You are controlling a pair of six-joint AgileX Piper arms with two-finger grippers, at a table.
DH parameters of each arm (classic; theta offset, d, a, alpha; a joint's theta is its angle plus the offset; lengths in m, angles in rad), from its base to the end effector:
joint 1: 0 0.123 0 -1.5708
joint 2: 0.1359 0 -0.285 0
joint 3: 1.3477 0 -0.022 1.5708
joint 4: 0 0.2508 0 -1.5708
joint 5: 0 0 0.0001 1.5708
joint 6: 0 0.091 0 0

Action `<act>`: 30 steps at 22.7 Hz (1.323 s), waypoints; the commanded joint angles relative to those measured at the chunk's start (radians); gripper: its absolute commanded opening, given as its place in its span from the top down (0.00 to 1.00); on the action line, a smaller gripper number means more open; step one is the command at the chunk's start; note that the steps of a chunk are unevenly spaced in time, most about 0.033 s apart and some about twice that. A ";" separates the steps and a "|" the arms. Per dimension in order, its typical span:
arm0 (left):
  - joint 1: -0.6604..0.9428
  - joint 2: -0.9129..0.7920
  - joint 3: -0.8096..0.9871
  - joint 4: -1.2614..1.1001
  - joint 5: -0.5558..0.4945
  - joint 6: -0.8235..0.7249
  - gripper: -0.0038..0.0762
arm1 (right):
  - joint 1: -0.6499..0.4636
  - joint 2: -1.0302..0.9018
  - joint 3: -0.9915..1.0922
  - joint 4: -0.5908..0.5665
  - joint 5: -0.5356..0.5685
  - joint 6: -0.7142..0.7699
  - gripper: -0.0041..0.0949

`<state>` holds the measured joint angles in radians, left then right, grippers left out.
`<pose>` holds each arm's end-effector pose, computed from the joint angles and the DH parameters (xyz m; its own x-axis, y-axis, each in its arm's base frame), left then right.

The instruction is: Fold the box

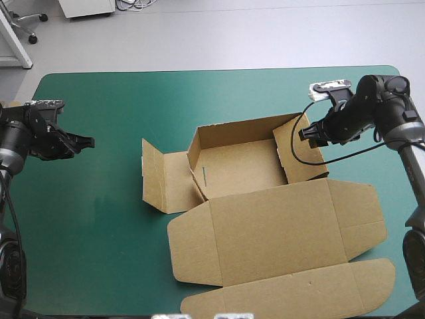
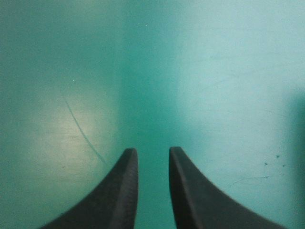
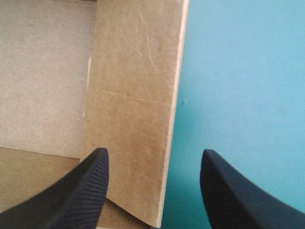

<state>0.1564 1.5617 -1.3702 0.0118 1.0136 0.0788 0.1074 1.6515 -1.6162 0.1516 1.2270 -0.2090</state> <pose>0.3234 0.0519 0.3196 -0.8986 -0.0557 -0.4353 -0.0841 0.9954 0.0461 0.3421 0.0499 0.3533 -0.8794 -0.2510 -0.4046 -0.3028 0.9506 0.0684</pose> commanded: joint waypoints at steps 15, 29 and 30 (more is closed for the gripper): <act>0.005 -0.041 -0.027 -0.006 -0.032 0.000 0.75 | 0.069 0.119 -0.058 -0.084 -0.130 0.083 0.29; 0.005 -0.041 -0.027 -0.006 -0.038 0.004 0.75 | 0.069 0.235 -0.058 -0.089 -0.117 0.110 0.89; 0.005 -0.041 -0.027 -0.006 -0.038 0.004 0.75 | 0.069 0.235 -0.058 -0.089 -0.115 0.101 0.96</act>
<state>0.1575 1.5617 -1.3702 0.0160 1.0088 0.0822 0.1774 1.9363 -1.6443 0.0614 1.1124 -0.0908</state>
